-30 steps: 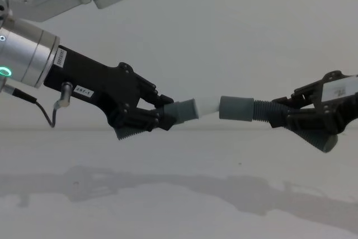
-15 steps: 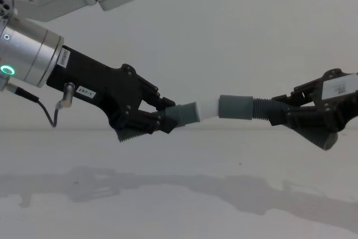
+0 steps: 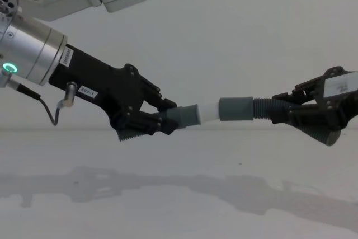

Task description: Use both hands to pick up one end of the pipe from the table, align the ends, and insert them.

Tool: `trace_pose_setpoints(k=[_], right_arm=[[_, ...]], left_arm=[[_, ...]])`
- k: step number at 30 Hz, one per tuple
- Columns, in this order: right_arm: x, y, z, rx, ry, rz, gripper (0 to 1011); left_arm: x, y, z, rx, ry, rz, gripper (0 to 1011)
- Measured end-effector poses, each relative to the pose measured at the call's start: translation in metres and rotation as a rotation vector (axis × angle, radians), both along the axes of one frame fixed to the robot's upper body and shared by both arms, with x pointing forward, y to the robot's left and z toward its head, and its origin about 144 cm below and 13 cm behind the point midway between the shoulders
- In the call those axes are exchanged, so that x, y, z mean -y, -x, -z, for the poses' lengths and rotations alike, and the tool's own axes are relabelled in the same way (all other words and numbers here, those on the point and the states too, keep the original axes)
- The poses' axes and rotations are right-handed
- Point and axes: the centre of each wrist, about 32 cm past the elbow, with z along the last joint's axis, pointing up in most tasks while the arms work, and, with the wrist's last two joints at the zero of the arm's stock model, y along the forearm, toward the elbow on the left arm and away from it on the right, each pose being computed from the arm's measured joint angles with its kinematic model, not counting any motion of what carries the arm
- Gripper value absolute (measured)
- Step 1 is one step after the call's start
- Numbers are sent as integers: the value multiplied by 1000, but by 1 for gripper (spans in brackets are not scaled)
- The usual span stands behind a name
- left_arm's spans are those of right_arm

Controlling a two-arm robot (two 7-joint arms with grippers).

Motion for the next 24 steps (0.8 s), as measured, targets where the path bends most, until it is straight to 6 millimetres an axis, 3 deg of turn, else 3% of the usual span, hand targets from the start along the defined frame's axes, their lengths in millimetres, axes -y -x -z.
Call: trace_pose_setpoints(k=[24], right_arm=[[-3, 1, 1, -5, 7, -29, 273]], left_arm=[[5, 2, -7, 20, 0, 22, 348]])
